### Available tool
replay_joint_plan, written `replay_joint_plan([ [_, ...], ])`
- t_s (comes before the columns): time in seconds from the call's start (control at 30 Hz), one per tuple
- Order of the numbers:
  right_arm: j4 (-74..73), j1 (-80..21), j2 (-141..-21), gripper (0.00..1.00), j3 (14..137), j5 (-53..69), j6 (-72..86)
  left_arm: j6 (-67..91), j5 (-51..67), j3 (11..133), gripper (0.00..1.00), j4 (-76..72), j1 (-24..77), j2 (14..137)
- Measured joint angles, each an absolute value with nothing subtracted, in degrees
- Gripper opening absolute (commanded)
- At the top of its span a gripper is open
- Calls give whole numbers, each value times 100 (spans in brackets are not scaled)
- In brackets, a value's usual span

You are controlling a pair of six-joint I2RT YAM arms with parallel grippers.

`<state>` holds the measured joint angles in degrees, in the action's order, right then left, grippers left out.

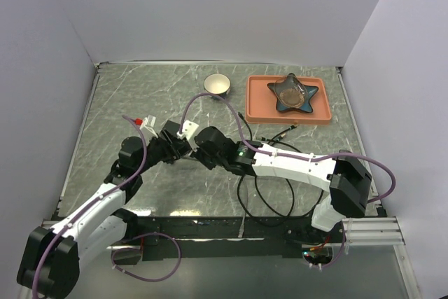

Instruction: Insert the plug into the switch port

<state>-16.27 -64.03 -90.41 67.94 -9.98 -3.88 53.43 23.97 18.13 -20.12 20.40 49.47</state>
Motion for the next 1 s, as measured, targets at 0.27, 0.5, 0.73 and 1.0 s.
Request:
replay_joint_plan([
  [0.27,-1640,-6497,-9041,0,6866,-932,-390,5380,2405,1813,40,-2231,2171,5041],
  [0.5,-1695,-6517,-9041,0,6912,-993,-298,5367,2381,1813,18,-2296,2209,5059],
  [0.73,-1793,-6532,-9041,0,7030,-1157,-152,5325,2403,1813,47,-2329,2235,5063],
  [1.0,-1806,-6539,-9050,0,7166,-1223,12,5371,2471,1885,1,-2390,2298,5089],
])
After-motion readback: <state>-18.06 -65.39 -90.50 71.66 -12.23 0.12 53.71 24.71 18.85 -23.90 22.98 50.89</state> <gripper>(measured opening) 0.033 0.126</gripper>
